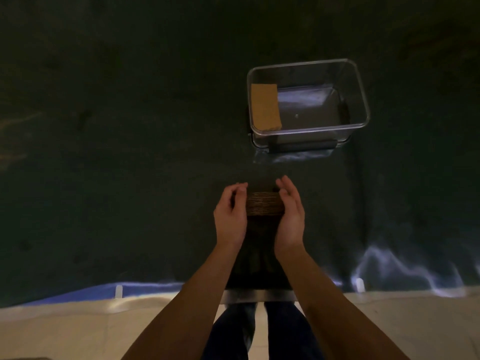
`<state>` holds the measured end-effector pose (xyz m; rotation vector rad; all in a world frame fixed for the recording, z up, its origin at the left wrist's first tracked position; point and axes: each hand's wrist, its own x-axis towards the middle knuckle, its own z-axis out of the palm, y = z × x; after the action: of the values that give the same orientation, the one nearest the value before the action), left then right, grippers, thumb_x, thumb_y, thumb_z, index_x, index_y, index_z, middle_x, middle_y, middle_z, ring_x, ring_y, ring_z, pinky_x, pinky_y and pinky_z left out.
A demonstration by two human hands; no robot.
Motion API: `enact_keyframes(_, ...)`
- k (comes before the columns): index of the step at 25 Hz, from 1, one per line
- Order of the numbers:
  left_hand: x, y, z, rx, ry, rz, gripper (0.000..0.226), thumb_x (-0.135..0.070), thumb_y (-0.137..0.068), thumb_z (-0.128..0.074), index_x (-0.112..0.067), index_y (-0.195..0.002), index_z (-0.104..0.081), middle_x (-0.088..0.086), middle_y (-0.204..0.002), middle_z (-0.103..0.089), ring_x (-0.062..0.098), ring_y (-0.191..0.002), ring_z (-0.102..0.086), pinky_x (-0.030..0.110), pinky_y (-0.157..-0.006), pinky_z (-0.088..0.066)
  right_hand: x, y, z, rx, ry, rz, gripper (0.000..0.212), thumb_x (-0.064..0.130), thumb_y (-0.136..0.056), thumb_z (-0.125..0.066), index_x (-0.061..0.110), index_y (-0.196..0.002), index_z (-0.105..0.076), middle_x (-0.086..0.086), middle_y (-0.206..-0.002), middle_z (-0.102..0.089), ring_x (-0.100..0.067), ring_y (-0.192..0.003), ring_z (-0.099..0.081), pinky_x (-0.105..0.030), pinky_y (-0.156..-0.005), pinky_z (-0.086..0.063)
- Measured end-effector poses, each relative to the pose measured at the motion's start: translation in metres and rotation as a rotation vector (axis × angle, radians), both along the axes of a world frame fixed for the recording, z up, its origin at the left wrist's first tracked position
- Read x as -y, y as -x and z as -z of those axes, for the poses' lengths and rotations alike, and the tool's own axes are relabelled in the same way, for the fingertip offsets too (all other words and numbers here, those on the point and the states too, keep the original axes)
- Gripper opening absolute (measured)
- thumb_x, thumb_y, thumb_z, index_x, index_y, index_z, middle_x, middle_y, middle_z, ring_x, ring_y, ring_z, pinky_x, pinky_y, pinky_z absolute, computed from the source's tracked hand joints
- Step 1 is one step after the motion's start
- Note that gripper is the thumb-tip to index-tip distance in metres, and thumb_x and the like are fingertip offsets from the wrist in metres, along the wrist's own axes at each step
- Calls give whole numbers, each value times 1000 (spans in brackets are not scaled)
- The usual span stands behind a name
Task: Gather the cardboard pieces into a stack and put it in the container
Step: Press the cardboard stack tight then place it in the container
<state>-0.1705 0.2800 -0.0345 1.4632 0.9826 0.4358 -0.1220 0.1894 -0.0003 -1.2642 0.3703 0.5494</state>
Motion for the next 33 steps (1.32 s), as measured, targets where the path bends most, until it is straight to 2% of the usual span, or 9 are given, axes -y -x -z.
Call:
enact_keyframes(5,7,-1,0,-3,-26,-55,25,-25,-102,-48,-18,-113,-69,-4,-112,-71,4,-104,-63,23,-90,-52,1,0,9,96,199,-67,26,22,-101,-50,24,-122,-65,5,-121,-65,-17,-115,-61,-37,-95,-53)
enact_keyframes(10,10,-4,-9,10,-50,-49,28,-28,-102,-50,-21,-127,-58,-10,-110,-70,-4,-96,-65,11,-75,-52,-2,0,7,217,396,-99,10,31,-97,-58,26,-105,-60,9,-101,-65,-5,-92,-65,-18,-69,-55)
enact_keyframes(15,7,-4,-4,-78,-109,-29,23,-31,-100,-54,-24,-120,-61,-5,-105,-71,-5,-89,-65,11,-73,-52,-7,5,11,304,597,-103,11,38,-95,-59,28,-91,-56,7,-88,-65,-2,-80,-64,-16,-68,-51)
enact_keyframes(18,9,-3,-3,-63,-96,-32,23,-31,-100,-54,-23,-120,-60,-7,-103,-71,-2,-91,-67,11,-72,-52,-6,2,17,387,623,-92,13,38,-96,-55,25,-93,-56,3,-93,-66,-6,-84,-65,-23,-73,-56)
enact_keyframes(23,8,-5,0,-128,-109,-14,20,-33,-100,-52,-26,-116,-60,-7,-102,-73,2,-92,-67,29,-83,-57,0,1,30,572,846,-276,30,41,-97,-46,16,-100,-63,-4,-106,-62,-16,-99,-54,-44,-90,-49)
enact_keyframes(26,8,-5,0,-137,-109,-15,18,-36,-98,-53,-29,-113,-60,-5,-102,-73,6,-93,-68,32,-85,-57,22,-6,29,826,920,-571,50,61,-86,-49,20,-113,-62,-2,-125,-54,-22,-119,-42,-38,-100,-38)
enact_keyframes(28,8,-3,3,-127,-106,-13,18,-37,-98,-53,-29,-113,-61,-5,-102,-73,7,-94,-68,30,-84,-56,39,-17,28,866,897,-798,66,66,-75,-61,25,-126,-54,2,-131,-50,-19,-123,-37,-35,-103,-36)
enact_keyframes(30,8,-2,5,-124,-106,-1,17,-34,-99,-53,-27,-113,-61,-5,-102,-73,3,-92,-67,23,-80,-55,48,-28,25,816,870,-877,74,55,-69,-75,26,-131,-49,4,-131,-54,-16,-121,-39,-35,-101,-41)
enact_keyframes(33,8,-2,1,-133,-146,42,18,-34,-100,-51,-24,-110,-62,-5,-101,-72,-3,-88,-64,22,-79,-53,50,-35,25,809,908,-895,64,45,-74,-79,28,-127,-49,6,-124,-58,-15,-110,-51,-35,-89,-49)
